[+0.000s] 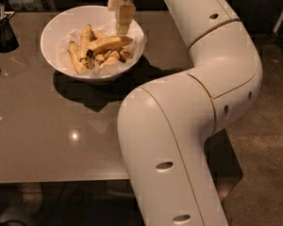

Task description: Pick banana from white bowl

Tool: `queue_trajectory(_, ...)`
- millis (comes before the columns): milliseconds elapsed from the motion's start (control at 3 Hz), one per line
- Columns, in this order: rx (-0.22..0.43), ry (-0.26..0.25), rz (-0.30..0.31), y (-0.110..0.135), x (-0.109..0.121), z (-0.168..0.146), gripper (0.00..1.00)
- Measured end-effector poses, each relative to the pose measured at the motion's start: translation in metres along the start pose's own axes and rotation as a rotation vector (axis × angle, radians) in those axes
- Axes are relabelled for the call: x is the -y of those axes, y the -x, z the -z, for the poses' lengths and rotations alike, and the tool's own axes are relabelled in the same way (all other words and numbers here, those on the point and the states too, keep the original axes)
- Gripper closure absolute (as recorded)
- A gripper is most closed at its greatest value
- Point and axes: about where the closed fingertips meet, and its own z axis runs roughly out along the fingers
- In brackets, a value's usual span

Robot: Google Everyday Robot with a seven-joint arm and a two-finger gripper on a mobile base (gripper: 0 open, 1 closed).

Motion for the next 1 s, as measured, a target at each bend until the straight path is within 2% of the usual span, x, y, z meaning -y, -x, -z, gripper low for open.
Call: queue_trajectory(1000, -0.015, 0.062, -0.018, -0.007, -0.005, -0.031, 0.42)
